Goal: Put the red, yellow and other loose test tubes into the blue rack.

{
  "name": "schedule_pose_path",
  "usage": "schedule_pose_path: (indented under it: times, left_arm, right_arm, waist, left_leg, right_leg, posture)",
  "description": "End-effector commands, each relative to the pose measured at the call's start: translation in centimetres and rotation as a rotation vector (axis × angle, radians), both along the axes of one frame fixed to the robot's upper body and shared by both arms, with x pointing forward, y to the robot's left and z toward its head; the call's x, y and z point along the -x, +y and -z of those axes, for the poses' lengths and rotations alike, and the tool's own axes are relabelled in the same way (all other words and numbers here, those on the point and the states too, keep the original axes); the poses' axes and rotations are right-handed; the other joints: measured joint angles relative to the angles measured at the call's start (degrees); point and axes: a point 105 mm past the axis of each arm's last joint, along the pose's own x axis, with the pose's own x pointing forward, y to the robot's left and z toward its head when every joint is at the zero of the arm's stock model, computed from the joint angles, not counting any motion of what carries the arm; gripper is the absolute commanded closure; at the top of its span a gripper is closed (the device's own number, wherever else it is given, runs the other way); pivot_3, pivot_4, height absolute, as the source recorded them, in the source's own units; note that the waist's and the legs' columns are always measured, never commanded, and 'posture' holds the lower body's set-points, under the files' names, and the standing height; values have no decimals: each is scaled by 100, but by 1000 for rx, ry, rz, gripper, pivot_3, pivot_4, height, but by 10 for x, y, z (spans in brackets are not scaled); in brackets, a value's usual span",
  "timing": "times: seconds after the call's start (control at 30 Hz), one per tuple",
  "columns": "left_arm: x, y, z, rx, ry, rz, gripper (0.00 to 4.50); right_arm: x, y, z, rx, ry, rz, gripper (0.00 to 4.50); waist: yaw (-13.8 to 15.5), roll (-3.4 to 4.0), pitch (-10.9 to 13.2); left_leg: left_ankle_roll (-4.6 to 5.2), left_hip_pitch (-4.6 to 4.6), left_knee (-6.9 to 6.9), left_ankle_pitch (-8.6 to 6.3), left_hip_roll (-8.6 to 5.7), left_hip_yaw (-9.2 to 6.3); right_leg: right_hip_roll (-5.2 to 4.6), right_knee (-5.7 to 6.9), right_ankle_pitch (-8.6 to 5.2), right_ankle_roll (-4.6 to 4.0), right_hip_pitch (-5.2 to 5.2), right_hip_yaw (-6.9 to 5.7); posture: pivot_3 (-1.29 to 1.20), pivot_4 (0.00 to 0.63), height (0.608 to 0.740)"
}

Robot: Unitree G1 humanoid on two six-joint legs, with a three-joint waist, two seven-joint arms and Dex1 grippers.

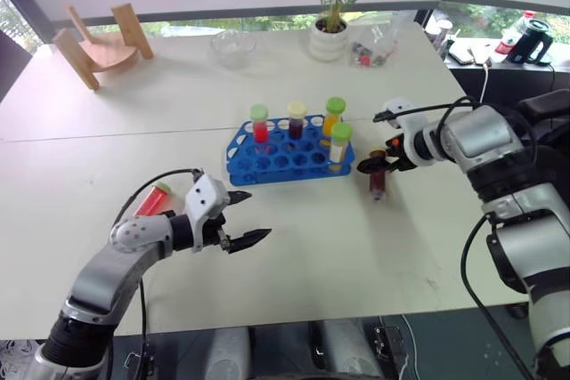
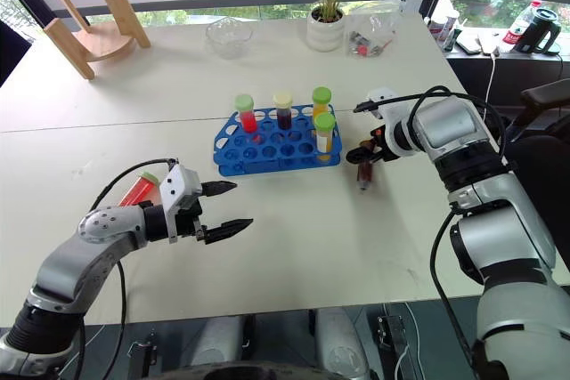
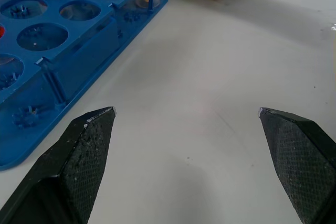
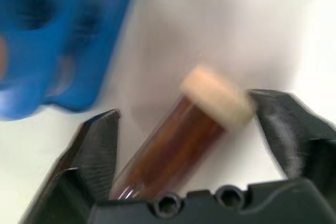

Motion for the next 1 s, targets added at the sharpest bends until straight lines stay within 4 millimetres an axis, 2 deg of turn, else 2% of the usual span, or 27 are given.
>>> schedule_pose_path:
  times: [0.03,0.07,0.1,0.17,0.33,0.53,0.6,0.67,0.83,0.93,1.0]
  left_arm:
    - [2,-5,-4,4,-37,14,0]
    - [2,-5,-4,5,-37,12,0]
    - [1,-5,-3,7,-40,8,0]
    - [-1,-6,-2,14,-43,-1,0]
    - [-2,-10,2,20,-45,4,0]
    - [-7,-12,3,19,-53,11,0]
    - [-8,-13,3,16,-56,16,0]
    - [-9,-13,3,16,-57,18,0]
    - [-9,-13,5,15,-54,22,0]
    - [-9,-14,6,17,-53,25,0]
    - [-10,-16,6,21,-54,29,0]
  right_arm:
    - [0,-20,6,102,24,-25,2458]
    - [1,-22,7,113,36,-35,2992]
    - [5,-23,7,119,64,-70,3212]
    - [11,-23,7,130,92,-137,3206]
    - [2,-21,-2,122,27,-144,3206]
    - [7,-22,-1,155,9,-229,3206]
    - [10,-19,-4,151,12,-256,2166]
    - [14,-19,-10,145,19,-261,1358]
    - [25,-32,-18,139,59,-184,1358]
    - [35,-32,-16,109,109,-158,1358]
    - [45,-33,-8,117,156,-166,1358]
  waist:
    - [3,0,0]
    - [4,0,0]
    - [12,0,0]
    - [41,1,-1]
    - [10,1,-1]
    - [26,1,-1]
    - [21,2,-1]
    - [21,2,0]
    - [13,8,3]
    - [14,8,3]
    - [15,8,3]
  left_leg:
    - [0,0,1,0,0,0]
    - [-1,0,1,0,0,0]
    - [-1,1,1,0,0,0]
    - [-1,0,-1,1,0,-2]
    - [-1,-1,-3,1,-1,-2]
    - [-7,0,-1,4,-1,-2]
    - [-7,0,-2,4,-2,-2]
    - [-7,0,-4,4,-1,-4]
    - [-7,-1,-4,4,-1,-4]
    - [-7,-1,-3,4,-1,-3]
    - [-7,0,-4,4,-1,-4]
  right_leg:
    - [0,0,0,1,1,0]
    - [-1,0,1,1,1,0]
    - [-1,0,1,1,1,0]
    - [-1,0,0,1,1,-3]
    - [-2,-2,0,0,0,-5]
    - [-4,1,1,0,0,-5]
    - [-4,1,1,0,0,-5]
    - [-3,1,1,0,0,-6]
    - [-3,1,1,0,-1,-5]
    - [-3,1,1,0,-1,-5]
    - [-3,1,1,-1,-1,-5]
  posture:
    - [0,150,740]
    - [0,150,740]
    - [0,150,740]
    - [0,150,740]
    - [0,150,740]
    - [0,150,740]
    - [0,150,740]
    - [0,150,740]
    - [0,150,740]
    - [0,150,740]
    - [0,150,740]
